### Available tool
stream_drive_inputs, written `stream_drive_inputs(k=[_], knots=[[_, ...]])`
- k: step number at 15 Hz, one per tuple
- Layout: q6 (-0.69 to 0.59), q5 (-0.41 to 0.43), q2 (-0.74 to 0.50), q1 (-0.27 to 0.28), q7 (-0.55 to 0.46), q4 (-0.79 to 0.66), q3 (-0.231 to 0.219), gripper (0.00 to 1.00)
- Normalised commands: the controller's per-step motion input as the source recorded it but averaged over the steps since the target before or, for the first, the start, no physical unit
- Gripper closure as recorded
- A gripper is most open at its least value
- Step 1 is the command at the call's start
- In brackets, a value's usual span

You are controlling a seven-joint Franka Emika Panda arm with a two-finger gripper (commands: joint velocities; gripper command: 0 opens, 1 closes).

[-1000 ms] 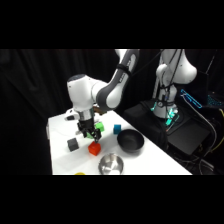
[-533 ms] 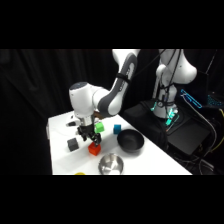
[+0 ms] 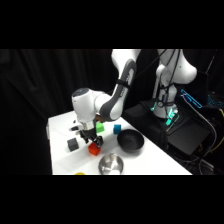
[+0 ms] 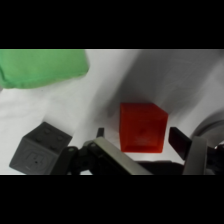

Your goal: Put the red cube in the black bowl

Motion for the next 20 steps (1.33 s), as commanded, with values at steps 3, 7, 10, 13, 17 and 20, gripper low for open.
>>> stream_drive_inputs(k=[3,7,10,13,17,20], knots=[[0.14,-0.062,0.07,-0.096,-0.06,0.03,0.086,0.00],[0.16,-0.024,0.09,-0.123,-0.06,0.04,0.107,0.00],[0.16,0.012,0.08,-0.137,-0.06,0.06,0.125,0.00],[0.16,0.025,0.07,-0.124,-0.04,0.08,0.118,0.27],[0.13,0.016,0.04,-0.089,-0.03,0.09,0.098,0.62],[0.07,0.006,0.00,-0.065,-0.01,0.09,0.082,0.70]])
